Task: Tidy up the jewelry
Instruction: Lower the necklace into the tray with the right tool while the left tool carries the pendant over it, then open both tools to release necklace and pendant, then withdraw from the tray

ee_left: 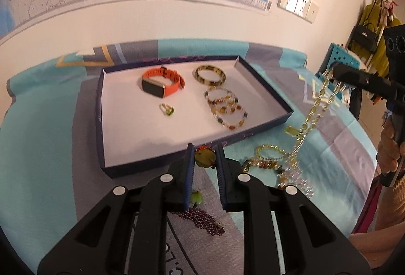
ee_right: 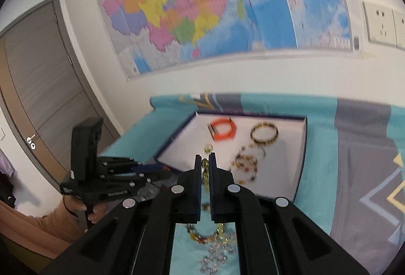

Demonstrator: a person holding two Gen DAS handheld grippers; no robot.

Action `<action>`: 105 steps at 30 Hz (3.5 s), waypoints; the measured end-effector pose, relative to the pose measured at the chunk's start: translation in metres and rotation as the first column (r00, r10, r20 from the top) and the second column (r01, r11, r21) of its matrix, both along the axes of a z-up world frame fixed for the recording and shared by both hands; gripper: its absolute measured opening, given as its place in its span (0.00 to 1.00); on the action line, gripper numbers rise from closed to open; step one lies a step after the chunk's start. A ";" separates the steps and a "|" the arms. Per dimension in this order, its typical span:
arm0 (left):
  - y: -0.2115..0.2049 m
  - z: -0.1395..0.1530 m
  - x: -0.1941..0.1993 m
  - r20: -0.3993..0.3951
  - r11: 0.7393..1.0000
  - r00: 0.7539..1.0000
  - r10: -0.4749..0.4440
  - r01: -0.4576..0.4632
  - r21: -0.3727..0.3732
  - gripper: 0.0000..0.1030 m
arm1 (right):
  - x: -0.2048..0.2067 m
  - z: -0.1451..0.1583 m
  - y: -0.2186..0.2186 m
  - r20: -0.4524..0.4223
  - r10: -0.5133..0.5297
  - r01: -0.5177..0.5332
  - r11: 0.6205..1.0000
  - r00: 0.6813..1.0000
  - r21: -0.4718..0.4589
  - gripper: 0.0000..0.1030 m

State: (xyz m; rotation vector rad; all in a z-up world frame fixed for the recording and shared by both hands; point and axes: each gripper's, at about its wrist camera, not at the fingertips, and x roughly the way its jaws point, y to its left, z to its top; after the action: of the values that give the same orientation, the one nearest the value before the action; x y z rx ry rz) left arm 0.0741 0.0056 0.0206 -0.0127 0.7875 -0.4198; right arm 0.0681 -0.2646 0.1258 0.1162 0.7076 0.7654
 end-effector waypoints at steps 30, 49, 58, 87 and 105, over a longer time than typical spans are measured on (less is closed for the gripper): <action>0.009 0.018 0.051 0.027 0.999 0.999 0.041 -0.042 0.032 0.17 | 0.069 0.045 0.022 0.087 -0.027 0.025 0.999 0.996 0.021 0.04; -0.001 -0.030 0.086 -0.104 0.996 0.993 0.062 -0.054 0.078 0.17 | 0.101 -0.021 0.032 -0.060 -0.012 0.010 0.999 0.998 -0.038 0.04; 0.001 -0.040 0.093 -0.137 0.994 0.987 0.081 -0.070 0.083 0.17 | 0.110 -0.054 0.035 -0.139 -0.009 0.000 0.998 0.990 -0.062 0.04; 0.018 -0.003 0.048 0.003 0.993 0.994 0.106 -0.106 0.045 0.48 | 0.060 -0.083 0.020 -0.173 -0.024 0.004 0.994 0.985 -0.112 0.47; 0.032 -0.031 -0.012 -0.048 0.995 0.993 0.103 -0.103 0.017 0.54 | -0.029 -0.116 0.009 -0.208 0.020 -0.075 0.963 0.978 -0.259 0.47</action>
State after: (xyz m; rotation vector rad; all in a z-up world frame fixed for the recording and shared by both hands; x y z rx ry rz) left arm 0.0622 0.0372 -0.0109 -0.0503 0.8339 -0.3170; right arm 0.0393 -0.2553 0.0103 -0.0683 1.0058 0.7034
